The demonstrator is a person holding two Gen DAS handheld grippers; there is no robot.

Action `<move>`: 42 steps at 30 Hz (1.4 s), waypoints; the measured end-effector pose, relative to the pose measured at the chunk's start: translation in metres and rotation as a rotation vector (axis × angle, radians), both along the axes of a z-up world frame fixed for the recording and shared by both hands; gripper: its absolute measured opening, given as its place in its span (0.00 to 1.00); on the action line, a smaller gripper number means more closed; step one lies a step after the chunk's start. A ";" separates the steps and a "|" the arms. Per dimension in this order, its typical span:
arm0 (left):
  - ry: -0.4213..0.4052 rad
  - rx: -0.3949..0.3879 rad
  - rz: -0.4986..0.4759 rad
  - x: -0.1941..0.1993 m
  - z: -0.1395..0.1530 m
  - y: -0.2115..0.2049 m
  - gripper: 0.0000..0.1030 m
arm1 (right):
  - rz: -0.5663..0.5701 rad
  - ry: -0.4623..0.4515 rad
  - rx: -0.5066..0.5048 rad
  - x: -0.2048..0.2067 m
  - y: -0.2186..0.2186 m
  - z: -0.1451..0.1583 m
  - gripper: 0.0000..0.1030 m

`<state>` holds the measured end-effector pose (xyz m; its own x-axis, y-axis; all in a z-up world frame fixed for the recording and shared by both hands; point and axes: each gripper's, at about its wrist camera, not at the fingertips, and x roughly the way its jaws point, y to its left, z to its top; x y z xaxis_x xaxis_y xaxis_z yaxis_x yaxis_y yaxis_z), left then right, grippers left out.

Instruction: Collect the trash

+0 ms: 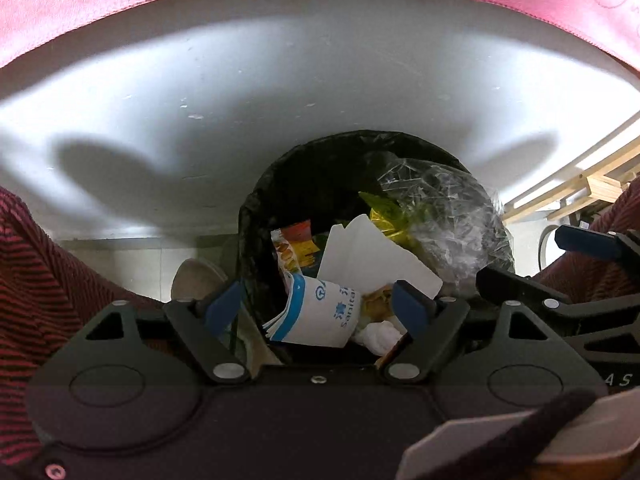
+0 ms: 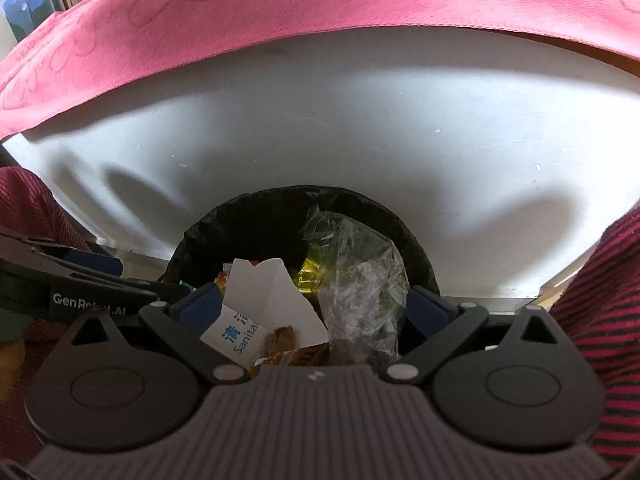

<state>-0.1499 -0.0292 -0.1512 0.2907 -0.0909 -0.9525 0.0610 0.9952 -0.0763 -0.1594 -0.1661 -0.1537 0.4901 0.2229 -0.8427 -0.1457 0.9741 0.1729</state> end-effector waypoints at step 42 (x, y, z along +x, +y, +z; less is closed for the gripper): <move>0.015 0.015 0.011 -0.002 -0.007 0.000 0.82 | 0.012 0.004 -0.009 -0.001 0.003 -0.004 0.99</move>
<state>-0.1517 -0.0296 -0.1586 0.2775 -0.0736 -0.9579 0.0486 0.9969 -0.0625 -0.1602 -0.1635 -0.1578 0.4845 0.2209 -0.8465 -0.1566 0.9739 0.1645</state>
